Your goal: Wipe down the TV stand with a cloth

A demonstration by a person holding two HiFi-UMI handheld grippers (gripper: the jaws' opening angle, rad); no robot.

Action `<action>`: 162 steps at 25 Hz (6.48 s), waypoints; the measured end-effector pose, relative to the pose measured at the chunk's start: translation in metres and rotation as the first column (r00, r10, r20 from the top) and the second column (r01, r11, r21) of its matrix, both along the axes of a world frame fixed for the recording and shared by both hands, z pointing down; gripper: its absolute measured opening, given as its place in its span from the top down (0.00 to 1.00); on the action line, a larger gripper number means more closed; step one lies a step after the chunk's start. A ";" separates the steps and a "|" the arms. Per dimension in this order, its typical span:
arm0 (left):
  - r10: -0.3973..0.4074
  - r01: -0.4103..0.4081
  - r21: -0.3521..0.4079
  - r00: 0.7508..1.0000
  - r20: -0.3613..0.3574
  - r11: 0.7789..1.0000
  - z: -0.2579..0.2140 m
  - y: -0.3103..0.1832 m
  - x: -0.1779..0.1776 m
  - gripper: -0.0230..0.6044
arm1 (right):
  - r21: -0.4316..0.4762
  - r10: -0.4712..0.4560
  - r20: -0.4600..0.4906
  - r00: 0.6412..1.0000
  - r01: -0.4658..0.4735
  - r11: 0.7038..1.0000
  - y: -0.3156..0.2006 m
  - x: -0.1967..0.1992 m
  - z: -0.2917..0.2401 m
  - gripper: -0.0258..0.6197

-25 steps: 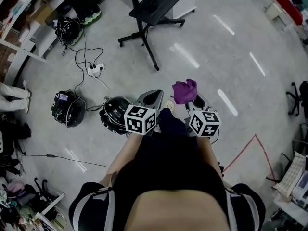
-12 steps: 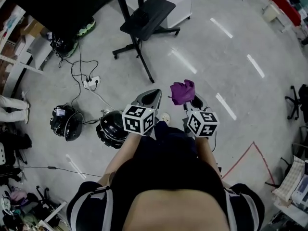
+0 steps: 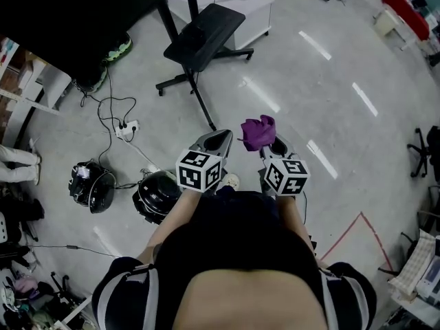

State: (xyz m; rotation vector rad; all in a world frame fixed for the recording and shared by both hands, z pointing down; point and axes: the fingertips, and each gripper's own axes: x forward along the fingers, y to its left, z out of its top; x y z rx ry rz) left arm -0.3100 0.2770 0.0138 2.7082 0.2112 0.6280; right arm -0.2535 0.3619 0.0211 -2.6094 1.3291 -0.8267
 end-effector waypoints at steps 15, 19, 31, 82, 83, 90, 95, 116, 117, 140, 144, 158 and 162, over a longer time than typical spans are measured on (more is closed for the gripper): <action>-0.048 0.049 -0.032 0.999 0.019 0.998 0.007 -0.013 0.004 0.95 | -0.007 0.023 0.051 0.998 -0.023 1.000 0.002 -0.004 0.015 0.81; -0.047 0.048 -0.037 0.999 0.019 0.998 0.007 -0.014 0.013 0.95 | -0.016 0.047 0.045 0.998 -0.046 0.999 0.008 0.006 0.016 0.81; -0.028 0.028 -0.032 1.000 0.015 0.999 0.010 -0.017 0.068 0.95 | -0.021 0.034 0.050 0.998 -0.033 0.999 -0.004 0.051 0.020 0.81; -0.238 0.239 -0.004 0.970 0.039 0.971 -0.003 -0.218 0.341 0.95 | -0.104 -0.266 0.006 0.964 0.265 0.959 -0.229 0.345 0.007 0.81; -0.264 0.264 -0.003 0.964 0.041 0.964 -0.002 -0.225 0.339 0.95 | -0.106 -0.291 0.000 0.957 0.290 0.951 -0.237 0.346 0.007 0.81; -0.437 0.437 0.008 0.899 0.033 0.900 -0.014 -0.261 0.333 0.95 | -0.117 -0.498 -0.047 0.866 0.490 0.864 -0.300 0.350 -0.007 0.81; -0.548 0.548 0.028 0.836 0.023 0.836 -0.019 -0.289 0.315 0.95 | -0.124 -0.657 -0.108 0.746 0.645 0.754 -0.352 0.330 -0.021 0.81; -0.776 0.776 -0.009 0.630 -0.017 0.630 -0.003 -0.394 0.274 0.95 | -0.214 -0.857 -0.343 0.384 0.857 0.469 -0.515 0.269 -0.029 0.81; -0.777 0.778 -0.007 0.629 -0.021 0.629 0.000 -0.399 0.274 0.95 | -0.223 -0.857 -0.362 0.368 0.858 0.463 -0.520 0.268 -0.028 0.81; -0.857 0.859 -0.032 0.506 -0.100 0.511 0.068 -0.484 0.250 0.95 | -0.653 -0.595 -0.737 -0.321 0.563 0.506 -0.614 0.237 -0.007 0.81; -0.850 0.858 -0.005 0.509 -0.134 0.514 0.054 -0.498 0.253 0.95 | -0.654 -0.483 -0.755 -0.443 0.471 0.591 -0.620 0.236 -0.025 0.81; -0.856 0.861 0.004 0.506 -0.109 0.508 0.078 -0.512 0.258 0.95 | -0.697 -0.505 -0.708 -0.493 0.375 0.611 -0.638 0.248 0.008 0.81; -0.858 0.861 0.000 0.508 -0.077 0.509 0.098 -0.508 0.254 0.95 | -0.739 -0.548 -0.667 -0.506 0.354 0.573 -0.642 0.248 0.037 0.81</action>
